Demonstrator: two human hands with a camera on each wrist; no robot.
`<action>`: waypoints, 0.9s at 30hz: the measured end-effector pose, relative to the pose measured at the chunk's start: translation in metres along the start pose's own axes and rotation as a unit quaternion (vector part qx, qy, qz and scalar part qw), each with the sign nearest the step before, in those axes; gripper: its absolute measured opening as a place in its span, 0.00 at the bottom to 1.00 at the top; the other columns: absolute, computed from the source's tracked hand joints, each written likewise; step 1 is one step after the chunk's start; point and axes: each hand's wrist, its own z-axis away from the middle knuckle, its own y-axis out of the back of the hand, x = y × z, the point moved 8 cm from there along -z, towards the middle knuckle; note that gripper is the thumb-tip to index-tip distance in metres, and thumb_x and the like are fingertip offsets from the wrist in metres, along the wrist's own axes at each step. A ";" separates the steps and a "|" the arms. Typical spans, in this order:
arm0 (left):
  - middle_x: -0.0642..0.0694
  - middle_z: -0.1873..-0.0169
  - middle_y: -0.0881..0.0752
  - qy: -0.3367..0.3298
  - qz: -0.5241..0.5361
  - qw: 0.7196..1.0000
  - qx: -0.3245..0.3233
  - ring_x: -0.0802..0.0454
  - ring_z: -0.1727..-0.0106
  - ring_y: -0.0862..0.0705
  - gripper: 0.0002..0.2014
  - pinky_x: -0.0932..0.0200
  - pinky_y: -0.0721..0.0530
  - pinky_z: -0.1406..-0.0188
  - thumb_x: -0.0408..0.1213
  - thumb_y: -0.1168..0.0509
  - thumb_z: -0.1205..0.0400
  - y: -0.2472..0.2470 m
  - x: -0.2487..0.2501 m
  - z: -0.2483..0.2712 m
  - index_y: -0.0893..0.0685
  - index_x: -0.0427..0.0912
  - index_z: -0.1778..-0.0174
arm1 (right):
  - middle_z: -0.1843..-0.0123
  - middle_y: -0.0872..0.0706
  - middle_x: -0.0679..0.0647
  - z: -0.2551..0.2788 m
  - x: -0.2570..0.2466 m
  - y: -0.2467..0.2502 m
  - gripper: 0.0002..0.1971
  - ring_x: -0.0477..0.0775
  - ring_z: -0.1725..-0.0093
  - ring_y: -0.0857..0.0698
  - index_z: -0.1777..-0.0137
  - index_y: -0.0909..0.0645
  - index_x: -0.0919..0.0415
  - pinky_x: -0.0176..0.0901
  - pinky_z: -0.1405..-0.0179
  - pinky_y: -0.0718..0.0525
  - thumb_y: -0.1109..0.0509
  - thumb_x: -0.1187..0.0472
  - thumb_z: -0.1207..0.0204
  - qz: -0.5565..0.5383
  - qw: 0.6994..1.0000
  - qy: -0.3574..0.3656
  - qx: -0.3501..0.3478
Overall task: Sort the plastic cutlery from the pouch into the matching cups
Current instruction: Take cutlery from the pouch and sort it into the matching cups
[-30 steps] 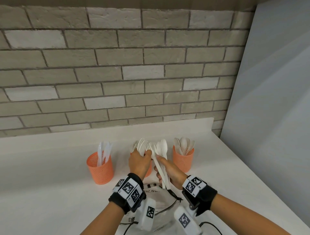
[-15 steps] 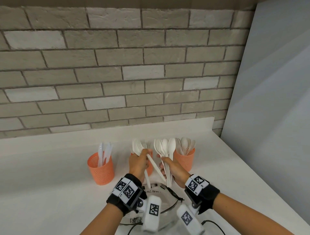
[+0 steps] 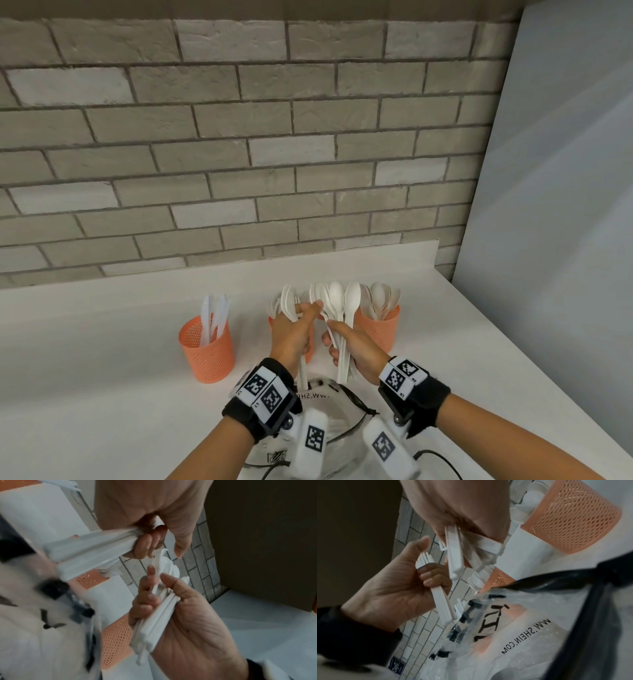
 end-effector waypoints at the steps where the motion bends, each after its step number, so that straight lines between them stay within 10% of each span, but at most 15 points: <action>1: 0.38 0.78 0.25 -0.001 0.001 1.000 -0.001 0.53 0.86 0.33 0.12 0.68 0.36 0.88 0.43 0.31 0.22 -0.002 -0.001 -0.001 0.19 0.36 0.60 | 0.70 0.24 0.52 0.000 0.000 0.000 0.09 0.44 0.80 0.28 0.50 0.23 0.58 0.35 0.76 0.27 0.45 0.58 0.15 0.005 1.000 0.001 -0.001; 9: 0.49 0.88 0.27 0.035 0.036 0.998 -0.027 0.58 0.89 0.30 0.14 0.65 0.31 0.86 0.38 0.34 0.19 -0.017 -0.009 0.001 0.22 0.38 0.70 | 0.71 0.22 0.57 0.001 0.000 0.000 0.17 0.47 0.80 0.26 0.62 0.22 0.63 0.37 0.77 0.25 0.46 0.58 0.15 0.014 1.000 -0.002 -0.003; 21: 0.43 0.76 0.20 0.010 0.074 0.996 0.052 0.56 0.86 0.23 0.17 0.64 0.23 0.82 0.39 0.47 0.13 -0.006 0.008 -0.003 0.23 0.36 0.65 | 0.65 0.18 0.55 0.005 -0.003 0.010 0.11 0.48 0.74 0.17 0.43 0.23 0.56 0.40 0.74 0.14 0.47 0.62 0.15 -0.009 1.000 -0.012 0.026; 27: 0.53 0.87 0.30 -0.004 0.092 0.993 0.078 0.55 0.85 0.28 0.13 0.66 0.25 0.83 0.41 0.45 0.14 0.005 0.014 -0.007 0.25 0.40 0.62 | 0.70 0.25 0.54 0.003 0.001 0.018 0.12 0.48 0.77 0.25 0.40 0.24 0.56 0.40 0.77 0.19 0.48 0.62 0.15 -0.002 0.999 -0.010 0.052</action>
